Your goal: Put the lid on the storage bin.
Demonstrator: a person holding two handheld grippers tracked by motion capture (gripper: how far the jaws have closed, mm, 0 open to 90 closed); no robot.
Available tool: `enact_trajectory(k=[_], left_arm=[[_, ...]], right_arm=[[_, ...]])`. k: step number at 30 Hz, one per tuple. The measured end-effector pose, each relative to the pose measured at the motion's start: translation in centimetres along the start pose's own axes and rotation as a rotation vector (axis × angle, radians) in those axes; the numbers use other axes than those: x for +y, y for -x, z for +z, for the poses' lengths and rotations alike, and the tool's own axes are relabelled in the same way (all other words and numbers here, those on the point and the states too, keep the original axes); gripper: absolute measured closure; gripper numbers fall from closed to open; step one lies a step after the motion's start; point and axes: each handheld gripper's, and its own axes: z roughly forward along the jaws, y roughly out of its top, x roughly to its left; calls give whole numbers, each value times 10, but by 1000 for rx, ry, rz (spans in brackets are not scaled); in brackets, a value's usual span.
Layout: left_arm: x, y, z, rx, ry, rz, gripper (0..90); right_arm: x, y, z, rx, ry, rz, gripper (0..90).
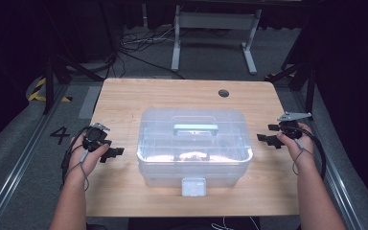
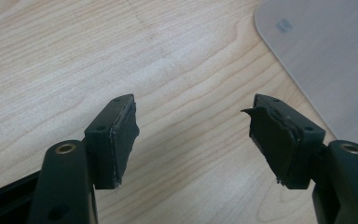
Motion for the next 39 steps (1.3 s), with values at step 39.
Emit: enact_trajectory(k=[39], left_arm=[[-10,-6,21,35,72,108,288]], right_arm=[[-36,-12,31,-45,-9,-11,127]])
